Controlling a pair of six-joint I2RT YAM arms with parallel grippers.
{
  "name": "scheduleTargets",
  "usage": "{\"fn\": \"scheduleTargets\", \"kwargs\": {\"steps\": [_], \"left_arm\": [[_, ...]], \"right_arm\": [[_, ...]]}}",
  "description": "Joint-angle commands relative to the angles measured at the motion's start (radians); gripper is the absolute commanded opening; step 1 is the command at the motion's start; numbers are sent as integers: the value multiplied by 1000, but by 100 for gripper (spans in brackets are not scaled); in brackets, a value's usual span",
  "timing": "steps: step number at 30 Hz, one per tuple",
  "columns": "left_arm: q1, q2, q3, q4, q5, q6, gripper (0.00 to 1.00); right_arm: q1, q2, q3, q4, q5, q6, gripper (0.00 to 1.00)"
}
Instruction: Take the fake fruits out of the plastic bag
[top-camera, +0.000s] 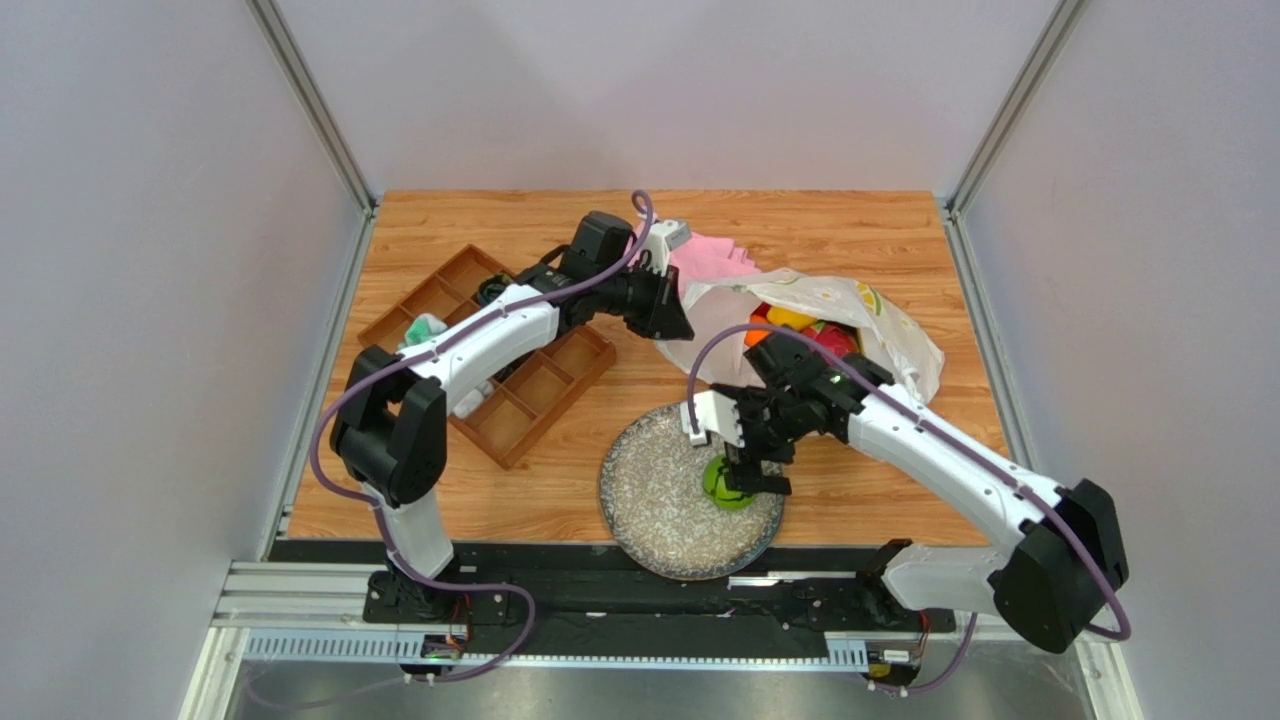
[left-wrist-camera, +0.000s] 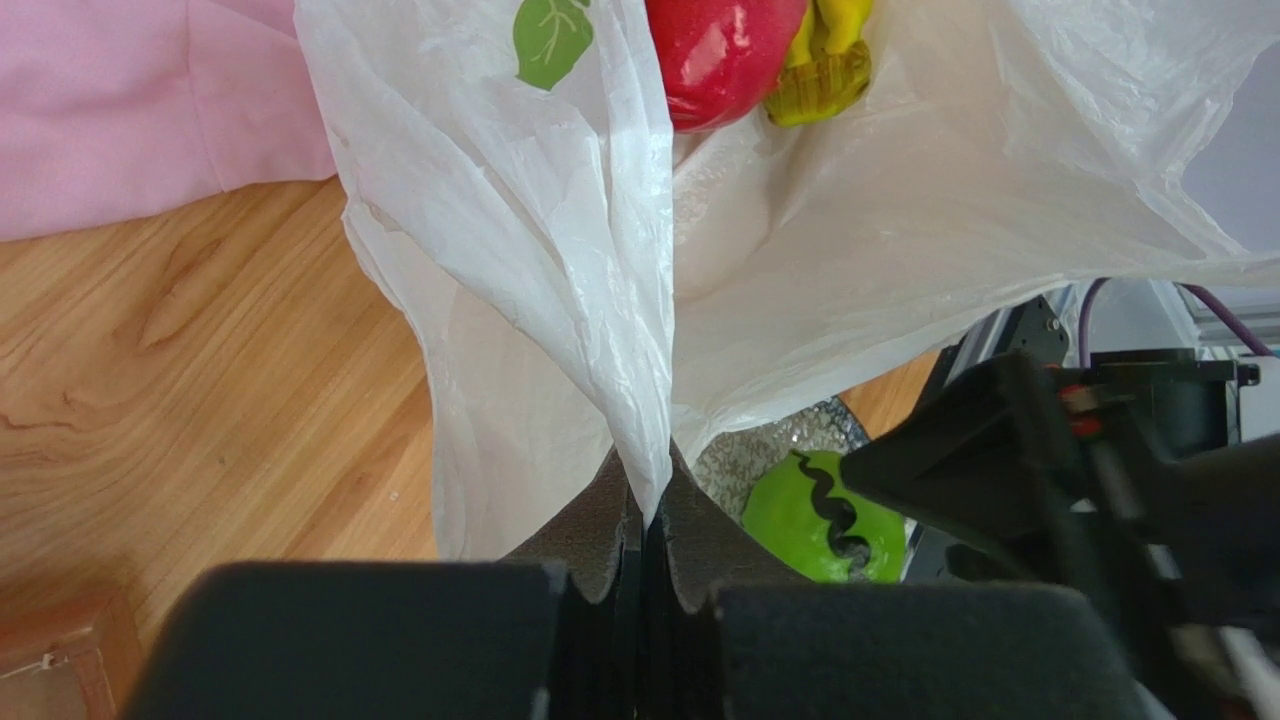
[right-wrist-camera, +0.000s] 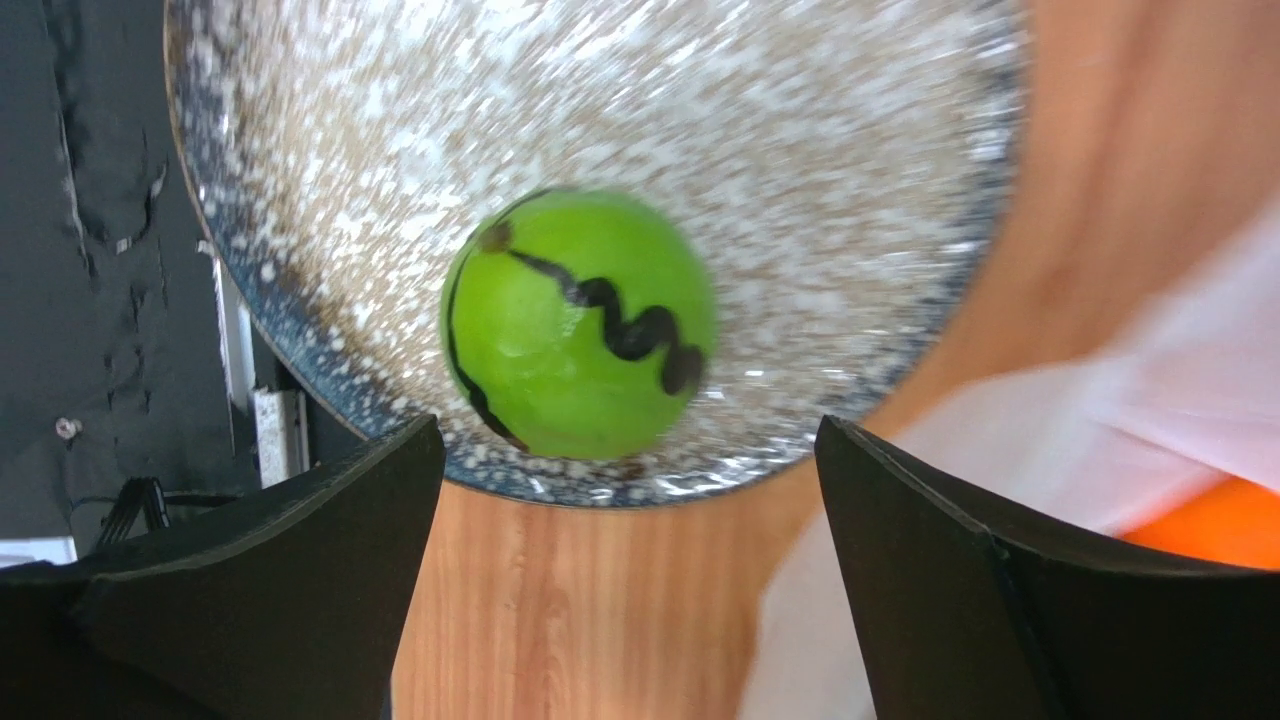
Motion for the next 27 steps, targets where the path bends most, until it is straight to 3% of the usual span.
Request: {"fn": "scheduleTargets", "kwargs": {"steps": [1, 6, 10, 14, 21, 27], "left_arm": [[-1, -88, -37, 7, 1, 37, 0], [-1, -111, -60, 17, 10, 32, 0], [-1, -114, -59, 24, 21, 13, 0], [-1, -111, -57, 30, 27, 5, 0], [-1, -103, -62, 22, 42, 2, 0], [-1, -100, -70, 24, 42, 8, 0]], "right_arm": [[-53, -91, 230, -51, -17, 130, 100], [-191, -42, 364, -80, -6, 135, 99], [-367, 70, 393, -45, -2, 114, 91], [-443, 181, 422, 39, 67, 82, 84], [-477, 330, 445, 139, 178, -47, 100], [-487, 465, 503, 91, 261, -104, 100]]}}
